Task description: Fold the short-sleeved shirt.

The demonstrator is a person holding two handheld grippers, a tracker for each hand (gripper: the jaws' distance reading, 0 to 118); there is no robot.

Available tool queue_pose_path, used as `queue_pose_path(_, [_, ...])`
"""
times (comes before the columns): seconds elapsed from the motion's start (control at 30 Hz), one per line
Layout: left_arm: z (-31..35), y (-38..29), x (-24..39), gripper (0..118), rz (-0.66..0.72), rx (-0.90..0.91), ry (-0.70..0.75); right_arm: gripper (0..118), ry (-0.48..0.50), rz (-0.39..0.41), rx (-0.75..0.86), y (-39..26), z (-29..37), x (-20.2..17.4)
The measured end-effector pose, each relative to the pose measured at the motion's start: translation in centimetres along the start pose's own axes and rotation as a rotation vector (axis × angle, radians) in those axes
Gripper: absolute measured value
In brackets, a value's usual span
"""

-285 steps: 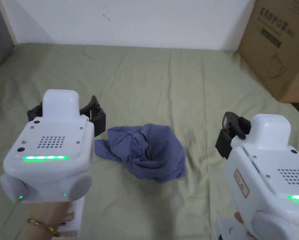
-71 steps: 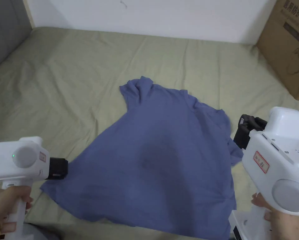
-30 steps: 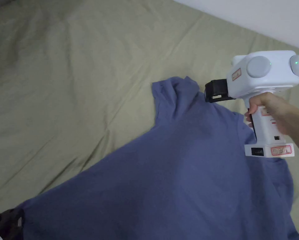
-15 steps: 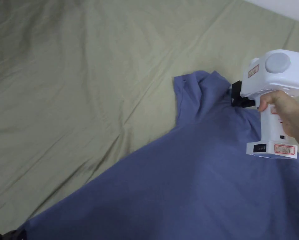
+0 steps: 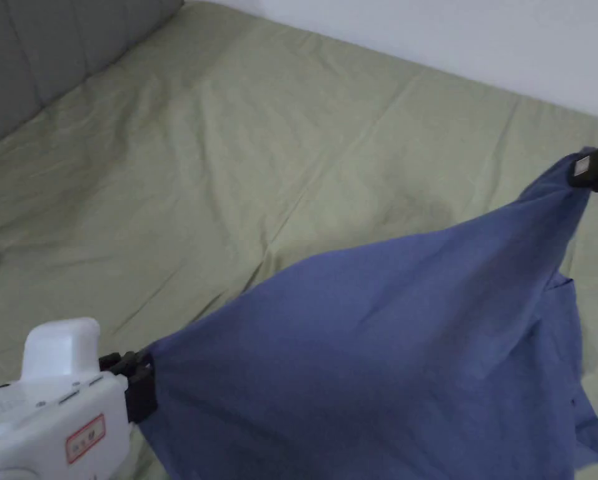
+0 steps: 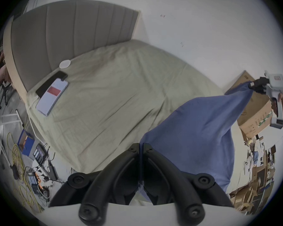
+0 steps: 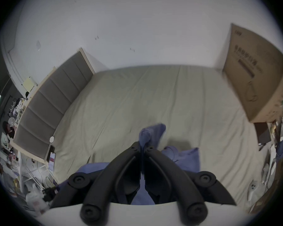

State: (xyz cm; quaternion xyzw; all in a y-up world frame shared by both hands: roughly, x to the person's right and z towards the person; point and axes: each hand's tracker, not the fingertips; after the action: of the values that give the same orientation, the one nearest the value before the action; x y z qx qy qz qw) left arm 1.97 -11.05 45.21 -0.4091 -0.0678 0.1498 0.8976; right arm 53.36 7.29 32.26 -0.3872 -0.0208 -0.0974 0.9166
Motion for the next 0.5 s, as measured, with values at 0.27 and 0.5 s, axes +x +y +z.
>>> queue_pose_path(0.27, [6.0,5.8,2.2,2,-0.059,0.205,-0.169,2,0.001,-0.079,0.266,-3.4,18.9,2.5])
queue_pose_path(0.5, [13.7,15.7,5.7,2,-0.113,0.501,-0.307,2,-0.043,-0.103,0.452,-5.9,30.8,3.2])
